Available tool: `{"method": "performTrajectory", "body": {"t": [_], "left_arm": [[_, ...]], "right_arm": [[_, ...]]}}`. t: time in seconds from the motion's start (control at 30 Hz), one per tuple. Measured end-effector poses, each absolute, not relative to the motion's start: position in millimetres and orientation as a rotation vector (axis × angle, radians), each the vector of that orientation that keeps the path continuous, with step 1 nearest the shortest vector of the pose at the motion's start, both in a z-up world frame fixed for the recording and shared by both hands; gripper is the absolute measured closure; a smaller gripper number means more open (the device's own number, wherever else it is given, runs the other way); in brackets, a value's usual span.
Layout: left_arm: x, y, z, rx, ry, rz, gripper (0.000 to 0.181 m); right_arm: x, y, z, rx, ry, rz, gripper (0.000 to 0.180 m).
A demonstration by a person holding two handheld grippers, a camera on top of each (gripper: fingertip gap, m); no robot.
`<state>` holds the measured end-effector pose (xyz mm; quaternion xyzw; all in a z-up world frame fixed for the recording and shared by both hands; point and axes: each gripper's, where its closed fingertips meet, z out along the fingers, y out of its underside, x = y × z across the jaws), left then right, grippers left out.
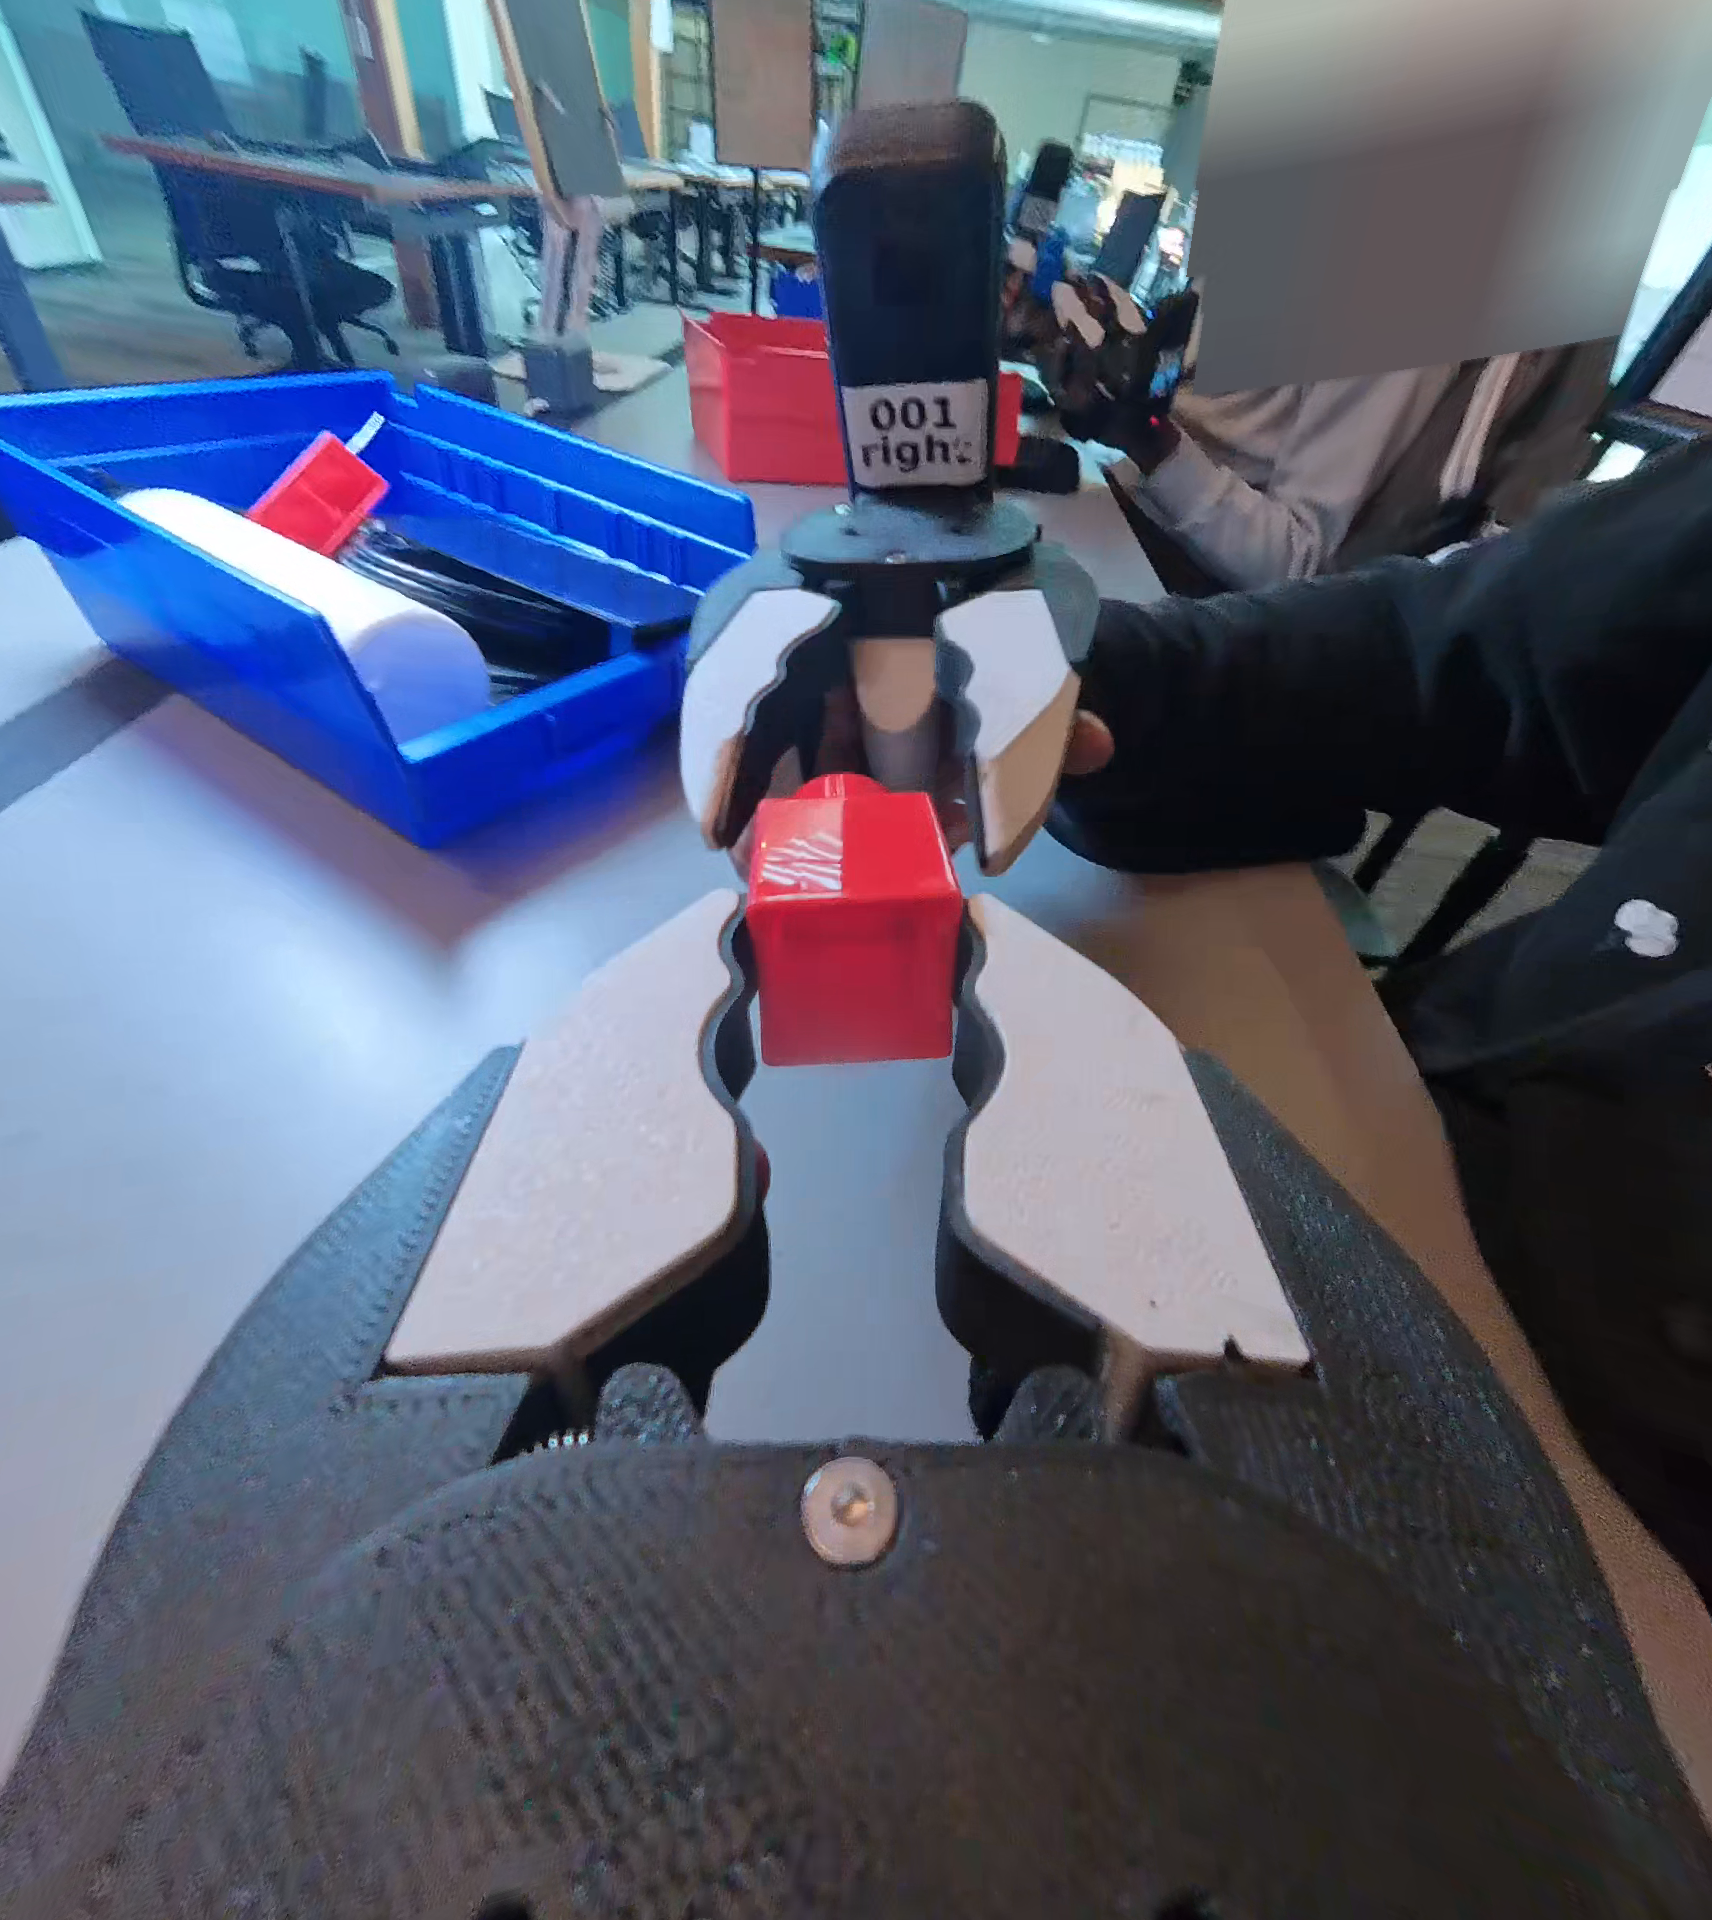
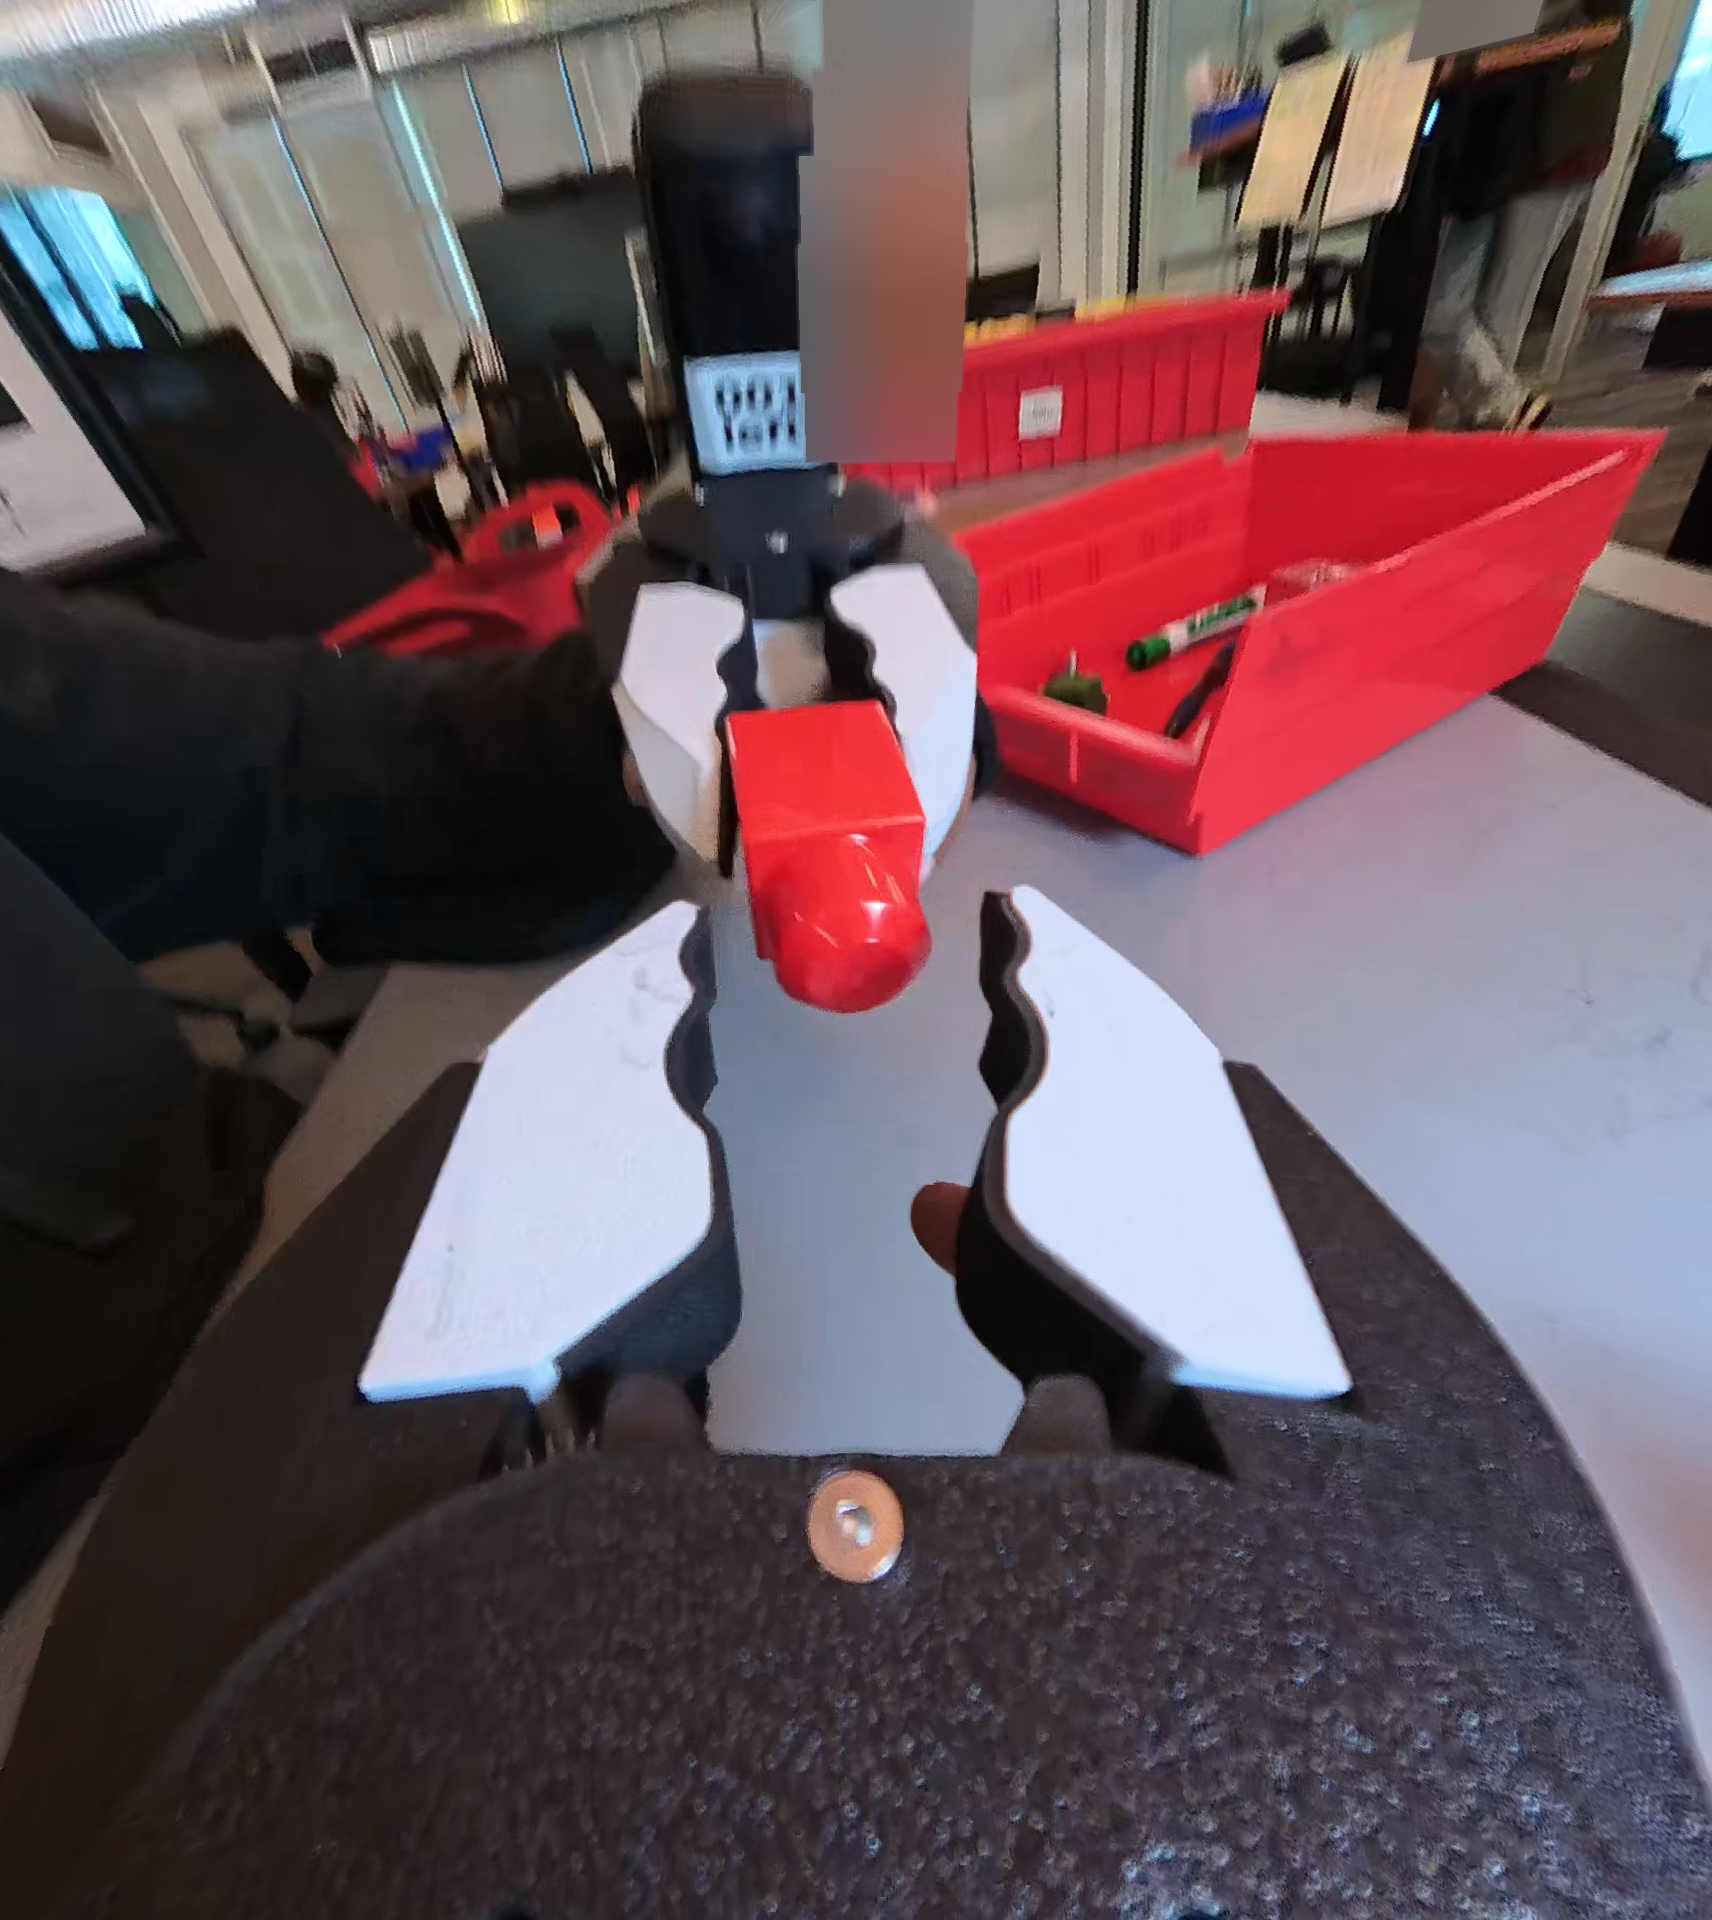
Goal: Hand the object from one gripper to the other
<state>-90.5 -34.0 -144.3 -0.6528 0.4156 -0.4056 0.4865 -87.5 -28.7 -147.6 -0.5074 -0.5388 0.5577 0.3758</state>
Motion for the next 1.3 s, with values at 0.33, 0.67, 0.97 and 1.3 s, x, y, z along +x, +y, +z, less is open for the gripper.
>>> {"method": "performTrajectory", "body": {"t": [0.33,0.67,0.97,1.3], "left_arm": [[-90.9,-31.6,-129.2,-1.471,0.890,-1.071,0.144],[-92.0,-31.3,-134.0,-1.526,0.939,-1.018,0.144],[-87.3,-41.8,-163.5,-1.635,1.130,-0.943,0.145],[-82.8,-35.8,-125.7,-1.444,0.851,-1.169,0.145]], "right_arm": [[-91.2,-32.8,-139.7,-1.219,-1.293,1.490,0.147],[-94.0,-34.3,-153.2,-1.276,-1.349,1.467,0.148],[-94.0,-45.6,-178.2,-1.310,-1.538,1.351,0.148],[-92.0,-39.0,-139.6,-1.178,-1.273,1.491,0.149]]}}
